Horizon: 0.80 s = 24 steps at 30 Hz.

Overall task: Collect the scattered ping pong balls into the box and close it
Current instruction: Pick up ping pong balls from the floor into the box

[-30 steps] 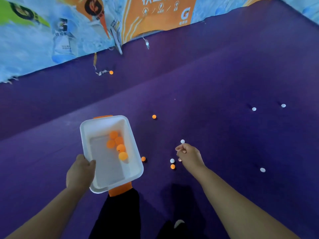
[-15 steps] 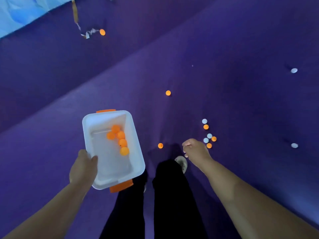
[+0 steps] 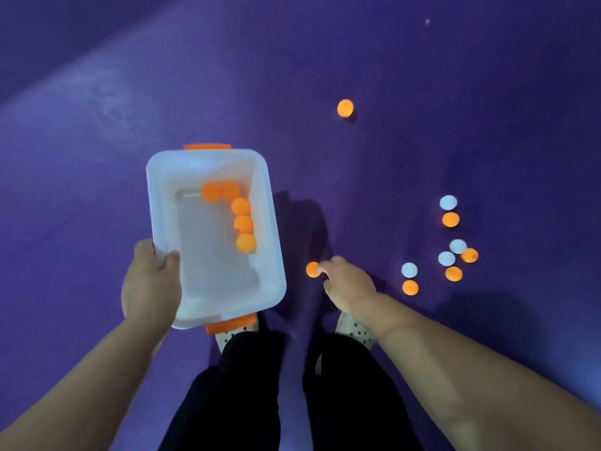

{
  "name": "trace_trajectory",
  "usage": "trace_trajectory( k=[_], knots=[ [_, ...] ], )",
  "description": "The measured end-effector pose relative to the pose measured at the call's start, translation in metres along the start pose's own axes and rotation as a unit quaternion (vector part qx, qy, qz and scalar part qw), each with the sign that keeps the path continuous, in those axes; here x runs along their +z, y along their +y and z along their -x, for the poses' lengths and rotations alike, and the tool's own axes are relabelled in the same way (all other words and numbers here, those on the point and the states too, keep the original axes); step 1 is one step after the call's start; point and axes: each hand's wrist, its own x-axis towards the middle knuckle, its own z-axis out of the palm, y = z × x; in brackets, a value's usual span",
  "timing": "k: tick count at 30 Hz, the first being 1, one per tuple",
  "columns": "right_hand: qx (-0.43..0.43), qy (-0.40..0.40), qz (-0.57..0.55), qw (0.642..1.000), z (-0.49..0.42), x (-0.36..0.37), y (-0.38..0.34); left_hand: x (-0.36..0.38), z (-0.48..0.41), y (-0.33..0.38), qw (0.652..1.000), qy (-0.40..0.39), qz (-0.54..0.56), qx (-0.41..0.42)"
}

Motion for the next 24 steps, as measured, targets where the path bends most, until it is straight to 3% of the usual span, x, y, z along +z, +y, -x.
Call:
trace_trajectory(
  k=[4, 9, 11, 13, 16, 19, 21, 24],
  knots=[
    [0.007, 0.028, 0.029, 0.999, -0.064, 0.039, 0.003, 0.042, -0.025, -0.015, 0.998, 0.024, 0.05, 0.004],
    [-0.012, -0.021, 0.071, 0.997, -0.11, 0.066, 0.015, 0.07, -0.053, -0.018, 0.996, 0.043, 0.061, 0.041],
    [-0.019, -0.006, 0.026, 0.999, -0.116, 0.07, 0.023, 0.078, -0.061, -0.012, 0.996, 0.044, 0.05, 0.066],
    [-0.018, 0.074, -0.079, 0.994, -0.117, 0.06, 0.029, 0.084, -0.068, 0.0, 0.994, 0.043, 0.045, 0.091],
    [-0.008, 0.263, -0.278, 0.924, -0.123, 0.008, 0.031, 0.098, -0.08, 0.025, 0.99, 0.048, 0.041, 0.129],
    [-0.084, 0.394, -0.353, 0.845, -0.124, -0.055, 0.024, 0.112, -0.093, 0.053, 0.985, 0.049, 0.048, 0.158],
    [-0.168, 0.421, -0.355, 0.817, -0.125, -0.085, 0.013, 0.121, -0.104, 0.069, 0.981, 0.054, 0.053, 0.178],
    [-0.269, 0.403, -0.299, 0.822, -0.139, -0.113, 0.002, 0.127, -0.117, 0.088, 0.977, 0.06, 0.06, 0.197]
  ],
)
